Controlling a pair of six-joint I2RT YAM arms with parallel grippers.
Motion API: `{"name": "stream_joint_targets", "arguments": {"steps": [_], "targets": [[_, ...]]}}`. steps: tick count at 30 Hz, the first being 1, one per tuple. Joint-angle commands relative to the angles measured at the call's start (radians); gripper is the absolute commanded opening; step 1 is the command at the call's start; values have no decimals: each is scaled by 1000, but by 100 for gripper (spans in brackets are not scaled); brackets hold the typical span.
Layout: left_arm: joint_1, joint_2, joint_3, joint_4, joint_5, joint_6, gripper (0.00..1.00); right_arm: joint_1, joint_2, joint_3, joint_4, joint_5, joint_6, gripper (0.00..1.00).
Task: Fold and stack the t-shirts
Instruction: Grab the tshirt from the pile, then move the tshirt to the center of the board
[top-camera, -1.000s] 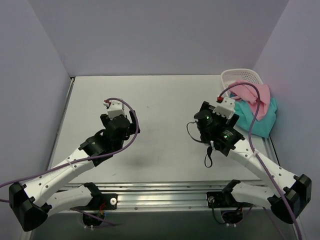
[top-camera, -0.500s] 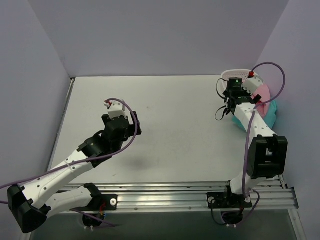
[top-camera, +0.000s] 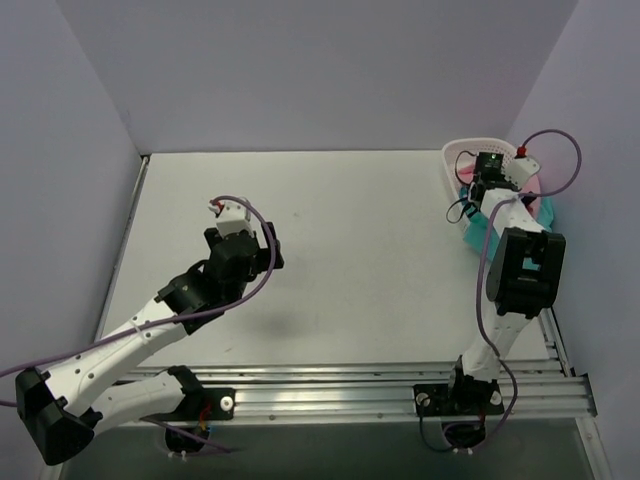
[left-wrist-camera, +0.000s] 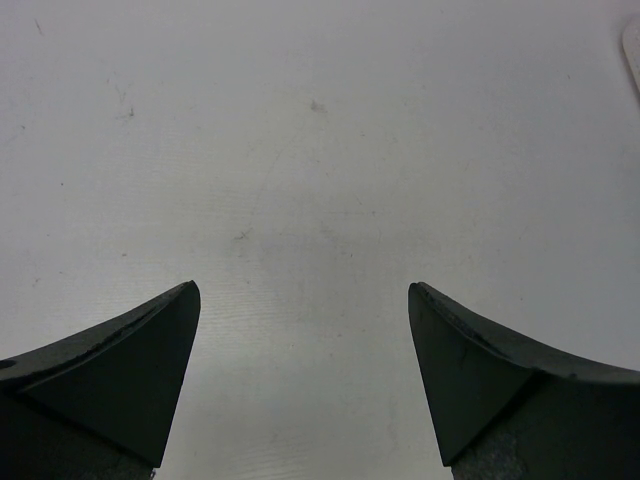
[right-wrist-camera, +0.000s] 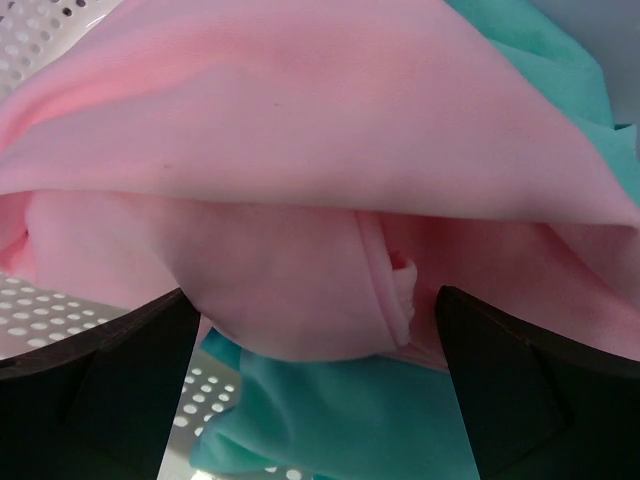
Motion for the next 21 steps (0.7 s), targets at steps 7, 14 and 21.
{"name": "stream_joint_targets", "arguments": {"steps": [7,14,21], "targets": [[0,60,16,48,-4,2,94,-46,44,86,36,-51,-43,64],[3,90,23,48,-4,2,94,-42,16,67,74,-85,-62,0],[3,98,23,52,-1,0,94,179,-212,-11,85,-4,-100,0]]}}
